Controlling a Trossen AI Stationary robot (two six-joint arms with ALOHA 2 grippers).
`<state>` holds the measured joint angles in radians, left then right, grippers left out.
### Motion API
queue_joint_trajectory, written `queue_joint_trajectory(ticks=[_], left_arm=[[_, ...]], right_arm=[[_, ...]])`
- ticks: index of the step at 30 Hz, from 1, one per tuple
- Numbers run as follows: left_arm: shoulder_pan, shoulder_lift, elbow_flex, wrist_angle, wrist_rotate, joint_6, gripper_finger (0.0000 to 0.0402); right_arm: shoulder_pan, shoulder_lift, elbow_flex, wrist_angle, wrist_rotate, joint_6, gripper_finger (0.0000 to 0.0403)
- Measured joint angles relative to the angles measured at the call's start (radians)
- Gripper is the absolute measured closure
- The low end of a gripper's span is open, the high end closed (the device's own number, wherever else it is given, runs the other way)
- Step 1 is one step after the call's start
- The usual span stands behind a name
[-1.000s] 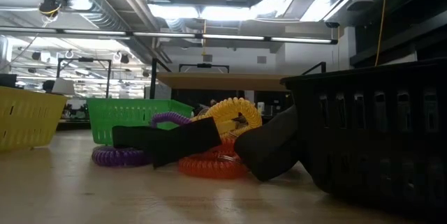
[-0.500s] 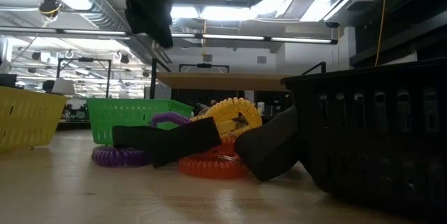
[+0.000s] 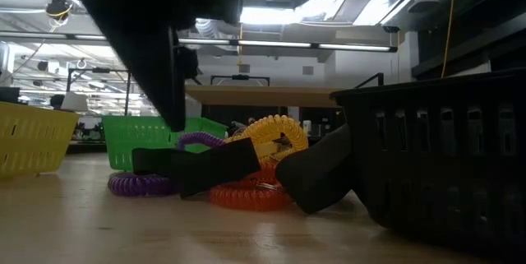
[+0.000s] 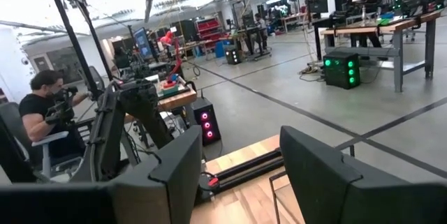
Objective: Pick & Place Office Desk Supplies
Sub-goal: Put the black rubber band into the yellow basket
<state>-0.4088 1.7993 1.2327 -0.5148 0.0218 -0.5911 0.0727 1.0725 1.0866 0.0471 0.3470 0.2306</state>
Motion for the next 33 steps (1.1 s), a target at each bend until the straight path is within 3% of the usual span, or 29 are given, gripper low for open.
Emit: queue_joint_trajectory(ticks=[23, 27, 33], left_arm=[[-0.003, 0.073, 0.001, -0.028, 0.022, -0.053, 0.0217], [-0.002, 0.073, 0.000, -0.030, 0.023, -0.037, 0.0252], [-0.001, 0.073, 0.000, -0.032, 0.024, -0.036, 0.0350]], right_arm=[[0.000, 0.000, 0.000, -0.011, 0.000, -0.003, 0.0206], [0.000, 0.000, 0.000, -0.011, 0.000, -0.003, 0.0206], [0.000, 0.000, 0.000, -0.012, 0.001, -0.004, 0.0206]])
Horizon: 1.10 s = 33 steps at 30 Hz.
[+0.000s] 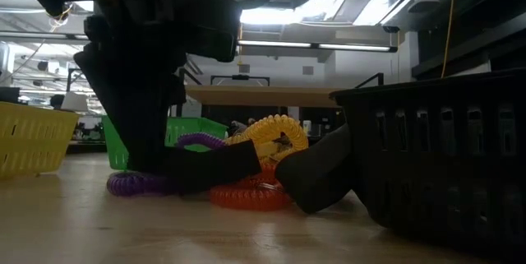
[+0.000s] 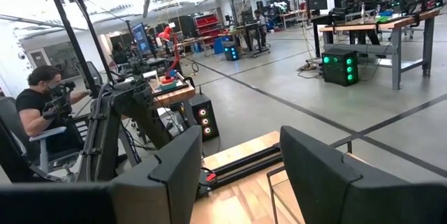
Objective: Pick & Place Office Desk Supplies
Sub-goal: Put the black rubber band into the yellow basket
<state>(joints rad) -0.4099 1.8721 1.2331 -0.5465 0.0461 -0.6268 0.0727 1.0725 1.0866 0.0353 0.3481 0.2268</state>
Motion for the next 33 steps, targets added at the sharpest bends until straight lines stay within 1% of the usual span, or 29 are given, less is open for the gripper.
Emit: queue_joint_trajectory(ticks=[2, 3, 6, 8, 14, 18, 22, 28, 31, 33], left_arm=[[0.001, 0.000, 0.000, 0.000, 0.015, -0.012, 0.0383], [0.003, 0.000, 0.000, 0.000, 0.032, -0.020, 0.0391], [0.009, -0.007, 0.000, 0.000, 0.107, -0.037, 0.0393], [0.013, -0.027, -0.001, 0.002, 0.138, -0.044, 0.0395], [0.029, -0.139, 0.000, 0.006, 0.152, -0.068, 0.0396], [0.041, -0.236, 0.000, 0.016, 0.128, -0.101, 0.0397], [0.044, -0.354, 0.000, 0.052, 0.028, -0.140, 0.0396], [0.037, -0.531, 0.000, 0.127, -0.217, -0.147, 0.0396], [0.006, -0.608, 0.000, 0.131, -0.329, -0.110, 0.0396], [-0.019, -0.651, 0.000, 0.123, -0.362, -0.079, 0.0397]], right_arm=[[0.000, 0.000, 0.000, 0.000, 0.000, -0.003, 0.0206], [0.000, 0.000, 0.000, 0.000, 0.002, -0.003, 0.0206], [0.000, 0.000, 0.000, 0.000, 0.003, -0.003, 0.0206], [0.000, 0.000, 0.000, 0.000, 0.003, -0.003, 0.0206], [0.000, 0.000, 0.000, -0.002, 0.003, -0.003, 0.0206], [0.000, 0.000, 0.000, -0.002, 0.003, -0.002, 0.0206], [0.000, 0.000, 0.000, -0.002, 0.002, -0.002, 0.0206], [0.000, 0.000, 0.000, 0.001, 0.002, -0.002, 0.0206], [0.000, 0.000, 0.000, 0.001, 0.002, 0.000, 0.0206], [0.000, 0.000, 0.000, 0.001, 0.002, 0.000, 0.0206]])
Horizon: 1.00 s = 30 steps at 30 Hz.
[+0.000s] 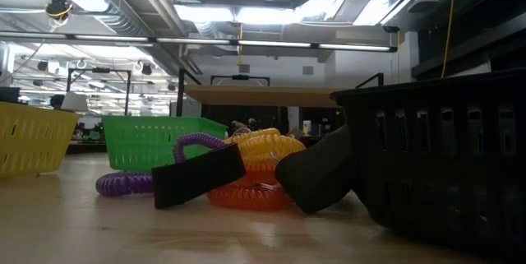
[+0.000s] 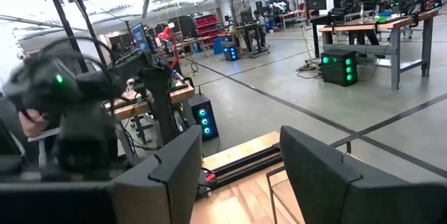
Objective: Pick & Place Office Desk Supplies
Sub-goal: Put the black rubber band into the yellow basket
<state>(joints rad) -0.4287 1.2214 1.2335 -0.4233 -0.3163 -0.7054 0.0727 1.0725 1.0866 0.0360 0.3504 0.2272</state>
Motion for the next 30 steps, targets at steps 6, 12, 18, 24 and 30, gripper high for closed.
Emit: queue_joint_trajectory(ticks=[6, 12, 18, 24, 30], left_arm=[[-0.081, -0.100, 0.000, -0.147, 0.001, -0.009, 0.0396], [-0.181, -0.167, 0.000, -0.431, -0.007, -0.152, 0.0396], [-0.269, -0.212, -0.031, -0.601, -0.028, -0.288, 0.0397], [-0.316, -0.273, -0.255, -0.525, 0.020, -0.430, 0.0397], [-0.329, -0.329, -0.516, -0.286, 0.068, -0.529, 0.0396]], right_arm=[[0.000, 0.000, 0.000, 0.000, 0.045, 0.000, 0.0206], [0.000, 0.000, 0.000, 0.000, 0.096, 0.005, 0.0206], [0.000, 0.000, 0.000, 0.000, 0.149, 0.009, 0.0206], [0.000, 0.000, 0.000, 0.000, 0.192, 0.011, 0.0206], [0.000, 0.000, 0.000, 0.000, 0.192, 0.012, 0.0206]])
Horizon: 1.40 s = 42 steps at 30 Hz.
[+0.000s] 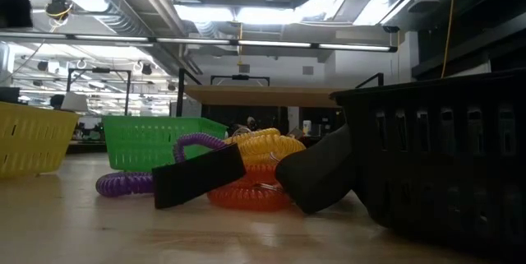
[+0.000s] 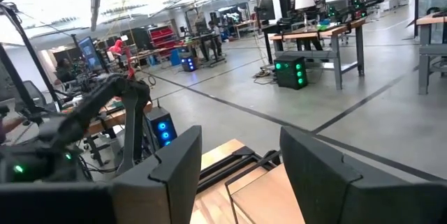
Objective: Pick & Place Office Desk Supplies
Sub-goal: Put the black rubber band into the yellow basket
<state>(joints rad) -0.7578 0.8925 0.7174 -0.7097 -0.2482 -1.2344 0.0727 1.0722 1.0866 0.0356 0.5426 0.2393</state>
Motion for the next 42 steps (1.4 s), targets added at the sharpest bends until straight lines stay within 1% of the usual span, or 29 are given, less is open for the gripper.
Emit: queue_joint_trajectory(ticks=[5, 8, 11, 14, 24, 27, 30, 32, 34, 38, 42], left_arm=[[0.000, 0.002, -0.120, 0.126, 0.024, -0.052, 0.0395], [0.000, 0.019, -0.164, 0.140, 0.045, -0.097, 0.0390], [0.000, 0.029, -0.195, 0.151, 0.091, -0.137, 0.0378], [0.000, 0.032, -0.206, 0.156, 0.114, -0.157, 0.0354], [0.002, 0.032, -0.206, 0.183, 0.109, -0.186, 0.0248], [0.002, 0.032, -0.194, 0.219, 0.079, -0.184, 0.0229], [0.002, 0.032, -0.146, 0.272, -0.014, -0.139, 0.0220], [0.008, 0.031, -0.104, 0.299, -0.083, -0.083, 0.0220], [0.032, 0.032, -0.061, 0.329, -0.127, -0.021, 0.0222], [0.132, 0.046, 0.014, 0.371, -0.161, 0.111, 0.0229], [0.258, 0.135, 0.092, 0.372, -0.115, 0.277, 0.0234]], right_arm=[[0.000, 0.000, 0.000, -0.001, 0.000, 0.015, 0.0206], [0.000, 0.000, 0.000, -0.003, 0.000, 0.015, 0.0206], [0.000, 0.000, 0.000, -0.007, 0.000, 0.015, 0.0206], [0.000, 0.000, 0.000, -0.007, 0.000, 0.015, 0.0206], [0.000, 0.020, 0.000, -0.010, 0.000, 0.015, 0.0206], [0.000, 0.025, 0.000, -0.009, 0.000, 0.015, 0.0206], [0.000, 0.030, 0.000, -0.006, 0.000, 0.016, 0.0206], [0.000, 0.030, 0.000, -0.007, 0.000, 0.019, 0.0206], [0.000, 0.030, 0.000, -0.006, 0.000, 0.019, 0.0206], [0.000, 0.030, 0.000, -0.006, 0.000, 0.020, 0.0206], [0.000, 0.030, 0.000, -0.006, -0.017, 0.032, 0.0206]])
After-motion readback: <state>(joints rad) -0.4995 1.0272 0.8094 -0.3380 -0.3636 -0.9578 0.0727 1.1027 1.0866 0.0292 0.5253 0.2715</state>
